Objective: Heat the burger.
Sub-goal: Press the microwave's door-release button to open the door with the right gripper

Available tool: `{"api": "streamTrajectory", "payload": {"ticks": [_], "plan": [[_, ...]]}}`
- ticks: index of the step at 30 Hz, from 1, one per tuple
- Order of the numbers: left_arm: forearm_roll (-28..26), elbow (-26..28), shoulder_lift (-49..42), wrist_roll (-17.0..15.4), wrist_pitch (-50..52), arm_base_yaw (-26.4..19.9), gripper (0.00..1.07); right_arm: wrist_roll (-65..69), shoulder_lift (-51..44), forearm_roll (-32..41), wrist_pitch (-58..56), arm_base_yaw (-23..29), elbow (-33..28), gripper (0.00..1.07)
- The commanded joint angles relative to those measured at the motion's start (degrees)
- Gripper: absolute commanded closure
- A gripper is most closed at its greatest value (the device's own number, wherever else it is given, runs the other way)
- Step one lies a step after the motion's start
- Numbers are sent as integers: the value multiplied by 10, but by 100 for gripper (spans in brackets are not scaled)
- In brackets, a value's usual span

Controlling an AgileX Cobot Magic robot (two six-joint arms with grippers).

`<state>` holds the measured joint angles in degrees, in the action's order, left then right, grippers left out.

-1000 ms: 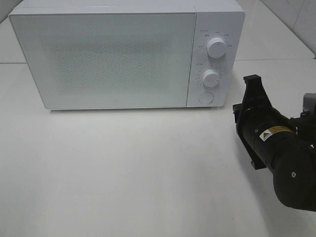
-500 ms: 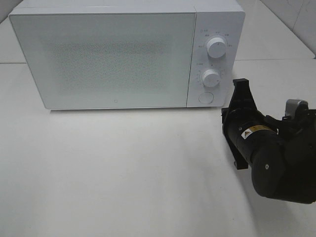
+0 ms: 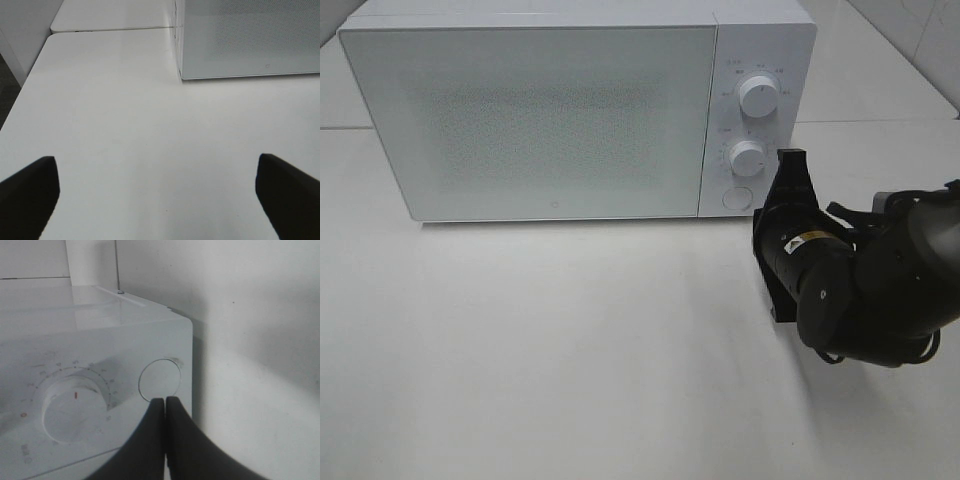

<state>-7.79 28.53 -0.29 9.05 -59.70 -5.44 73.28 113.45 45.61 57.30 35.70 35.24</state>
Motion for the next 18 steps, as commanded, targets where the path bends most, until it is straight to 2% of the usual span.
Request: {"api": "streamTrajectory", "payload": {"ticks": [1, 18], "plan": [[-5, -2, -12, -1, 3, -1, 6, -17, -1, -5, -21, -16, 22, 107], [-5, -2, -12, -1, 3, -1, 6, -40, 69, -3, -53, -28, 113, 107]]}}
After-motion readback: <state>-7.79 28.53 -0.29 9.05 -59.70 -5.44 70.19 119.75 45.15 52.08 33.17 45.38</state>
